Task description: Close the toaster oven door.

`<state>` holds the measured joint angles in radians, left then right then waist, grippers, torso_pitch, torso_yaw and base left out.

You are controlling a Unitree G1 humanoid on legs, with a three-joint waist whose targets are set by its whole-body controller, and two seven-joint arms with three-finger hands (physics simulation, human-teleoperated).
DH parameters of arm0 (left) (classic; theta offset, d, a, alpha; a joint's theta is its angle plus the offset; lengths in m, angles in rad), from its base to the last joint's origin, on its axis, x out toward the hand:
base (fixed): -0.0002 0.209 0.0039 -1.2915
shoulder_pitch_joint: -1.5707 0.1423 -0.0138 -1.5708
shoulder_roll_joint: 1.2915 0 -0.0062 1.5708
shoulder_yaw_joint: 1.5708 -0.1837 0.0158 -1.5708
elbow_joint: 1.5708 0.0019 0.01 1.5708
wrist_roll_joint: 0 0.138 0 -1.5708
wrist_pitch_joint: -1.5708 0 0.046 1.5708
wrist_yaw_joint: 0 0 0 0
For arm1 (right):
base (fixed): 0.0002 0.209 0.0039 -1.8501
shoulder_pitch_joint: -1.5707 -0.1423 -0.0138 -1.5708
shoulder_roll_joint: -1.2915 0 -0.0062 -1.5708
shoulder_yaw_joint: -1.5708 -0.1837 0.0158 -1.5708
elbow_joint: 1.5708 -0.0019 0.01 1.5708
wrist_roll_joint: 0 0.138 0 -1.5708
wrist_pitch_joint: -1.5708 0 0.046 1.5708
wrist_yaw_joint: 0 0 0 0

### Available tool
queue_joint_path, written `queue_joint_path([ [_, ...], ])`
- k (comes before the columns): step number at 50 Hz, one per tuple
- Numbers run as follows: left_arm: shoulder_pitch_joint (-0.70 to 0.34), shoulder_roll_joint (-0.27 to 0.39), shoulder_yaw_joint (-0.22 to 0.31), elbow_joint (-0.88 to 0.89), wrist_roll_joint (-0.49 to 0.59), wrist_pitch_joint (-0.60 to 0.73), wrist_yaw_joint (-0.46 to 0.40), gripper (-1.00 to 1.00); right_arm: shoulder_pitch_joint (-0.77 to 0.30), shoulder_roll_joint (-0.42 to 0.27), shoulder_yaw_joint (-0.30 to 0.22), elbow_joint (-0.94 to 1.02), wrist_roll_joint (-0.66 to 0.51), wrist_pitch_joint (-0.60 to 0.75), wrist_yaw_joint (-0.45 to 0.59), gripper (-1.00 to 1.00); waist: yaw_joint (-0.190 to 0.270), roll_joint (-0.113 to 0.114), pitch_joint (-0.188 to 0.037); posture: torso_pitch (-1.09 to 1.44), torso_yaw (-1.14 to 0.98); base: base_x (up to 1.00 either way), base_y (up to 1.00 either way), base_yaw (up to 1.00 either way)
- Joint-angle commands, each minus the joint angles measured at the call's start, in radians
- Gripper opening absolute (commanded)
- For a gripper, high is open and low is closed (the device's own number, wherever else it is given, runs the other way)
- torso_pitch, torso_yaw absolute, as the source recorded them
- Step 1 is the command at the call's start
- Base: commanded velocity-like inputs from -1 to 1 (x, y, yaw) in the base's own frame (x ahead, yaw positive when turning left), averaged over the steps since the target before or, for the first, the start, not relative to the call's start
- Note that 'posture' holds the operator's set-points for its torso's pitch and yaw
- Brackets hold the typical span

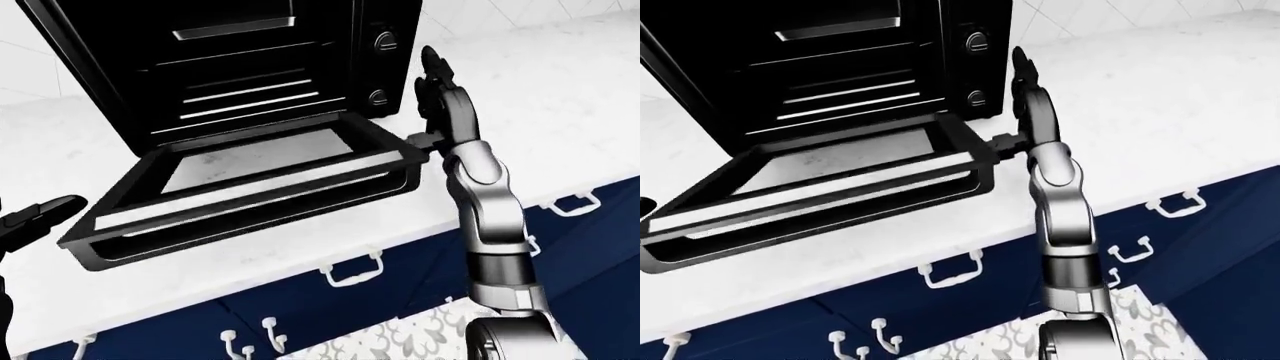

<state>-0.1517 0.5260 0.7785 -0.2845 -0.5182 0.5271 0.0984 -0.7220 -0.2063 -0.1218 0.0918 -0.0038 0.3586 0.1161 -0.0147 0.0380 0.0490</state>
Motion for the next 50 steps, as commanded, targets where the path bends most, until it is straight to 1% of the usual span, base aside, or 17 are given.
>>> queue_joint_path([
  [1,-0.015,0.025,0.016,-0.034,-0.001,-0.031,-0.002,1.0,-0.065,-0.014,-0.016,-0.055,0.042,-0.019,-0.042,1.0,0.002,0.004,-0.029,0.0,0.0,0.0,0.0,0.0],
  [4,-0.014,0.025,0.017,-0.032,0.0,-0.033,-0.003,1.0,-0.092,-0.012,-0.029,-0.079,0.094,0.027,-0.084,1.0,0.002,0.004,-0.028,0.0,0.0,0.0,0.0,0.0],
  [10,-0.014,0.027,0.018,-0.033,-0.002,-0.031,-0.002,1.0,-0.13,-0.025,-0.026,-0.038,0.136,-0.008,-0.147,1.0,0.005,0.004,-0.027,0.0,0.0,0.0,0.0,0.0],
  [18,-0.011,0.023,0.018,-0.038,-0.002,-0.031,-0.004,1.0,-0.194,-0.028,-0.02,0.017,0.182,-0.015,-0.217,1.0,0.005,0.003,-0.027,0.0,0.0,0.0,0.0,0.0],
  [28,-0.007,0.015,0.016,-0.044,0.001,-0.03,-0.009,1.0,-0.249,-0.018,-0.005,0.086,0.172,-0.052,-0.265,1.0,0.005,0.004,-0.024,0.0,0.0,0.0,0.0,0.0],
  [32,-0.007,0.013,0.015,-0.047,0.002,-0.029,-0.011,1.0,-0.301,-0.021,-0.011,0.177,0.157,-0.109,-0.31,1.0,0.003,0.006,-0.023,0.0,0.0,0.0,0.0,0.0],
  [36,-0.006,0.009,0.011,-0.057,0.002,-0.025,-0.011,1.0,-0.337,-0.028,-0.01,0.224,0.158,-0.131,-0.331,1.0,0.003,0.007,-0.023,0.0,0.0,0.0,0.0,0.0],
  [46,0.0,-0.007,0.004,-0.082,0.004,-0.02,-0.015,1.0,-0.448,-0.041,-0.005,0.44,0.14,-0.247,-0.344,1.0,0.004,0.007,-0.021,0.0,0.0,0.0,0.0,0.0],
  [50,-0.002,-0.01,0.005,-0.115,-0.005,0.005,-0.012,1.0,-0.466,-0.042,-0.004,0.469,0.138,-0.263,-0.345,1.0,0.004,0.007,-0.021,0.0,0.0,0.0,0.0,0.0],
])
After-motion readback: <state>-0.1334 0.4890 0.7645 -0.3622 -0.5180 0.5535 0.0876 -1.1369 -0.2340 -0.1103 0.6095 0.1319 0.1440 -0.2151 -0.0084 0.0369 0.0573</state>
